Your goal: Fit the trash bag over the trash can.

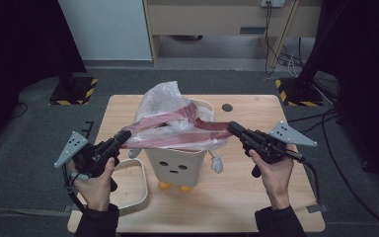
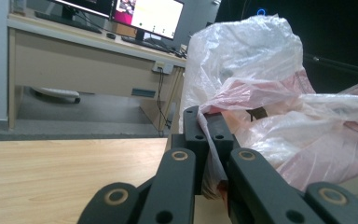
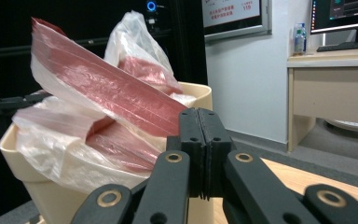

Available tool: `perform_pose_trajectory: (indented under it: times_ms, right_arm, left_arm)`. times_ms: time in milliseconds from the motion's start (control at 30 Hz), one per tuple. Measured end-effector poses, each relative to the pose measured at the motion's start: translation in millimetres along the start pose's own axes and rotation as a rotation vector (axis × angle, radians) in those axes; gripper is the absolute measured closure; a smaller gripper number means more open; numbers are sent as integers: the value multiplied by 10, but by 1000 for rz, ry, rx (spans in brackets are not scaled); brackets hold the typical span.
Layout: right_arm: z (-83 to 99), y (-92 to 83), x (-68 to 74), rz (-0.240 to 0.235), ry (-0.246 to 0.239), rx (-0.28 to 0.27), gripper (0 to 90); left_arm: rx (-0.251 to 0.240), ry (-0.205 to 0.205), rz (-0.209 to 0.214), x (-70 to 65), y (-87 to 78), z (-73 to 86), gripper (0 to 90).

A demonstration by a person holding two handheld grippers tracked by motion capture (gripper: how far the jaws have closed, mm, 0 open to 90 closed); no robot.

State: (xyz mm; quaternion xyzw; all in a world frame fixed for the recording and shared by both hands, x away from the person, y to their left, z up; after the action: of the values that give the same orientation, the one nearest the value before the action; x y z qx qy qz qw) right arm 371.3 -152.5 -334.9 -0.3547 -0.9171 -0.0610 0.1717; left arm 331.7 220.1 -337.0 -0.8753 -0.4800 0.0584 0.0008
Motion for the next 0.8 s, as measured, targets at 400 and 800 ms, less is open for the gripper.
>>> perform_pose_trajectory:
  times_ms: [400, 800]
  right_arm:
    - [-240, -48, 199, -118, -60, -89, 489]
    - [-407, 220, 509, -213, -135, -11, 420]
  left_arm:
    - [-63, 124, -19, 21, -47, -224, 573]
    - [-52, 251, 22, -86, 105, -481, 485]
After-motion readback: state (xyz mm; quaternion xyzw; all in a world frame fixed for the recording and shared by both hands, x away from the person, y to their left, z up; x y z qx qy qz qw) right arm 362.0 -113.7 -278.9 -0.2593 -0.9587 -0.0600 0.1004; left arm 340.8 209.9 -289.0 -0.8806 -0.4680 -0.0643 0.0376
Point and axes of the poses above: each handheld gripper's, and its own axes: y roughly forward along the jaws, z roughly out of its underside, x roughly to its left, the point moved 4 cm from there along y, roughly forward along the jaws, and after that the axes turned 12 degrees about y, right-handed, at the moved point
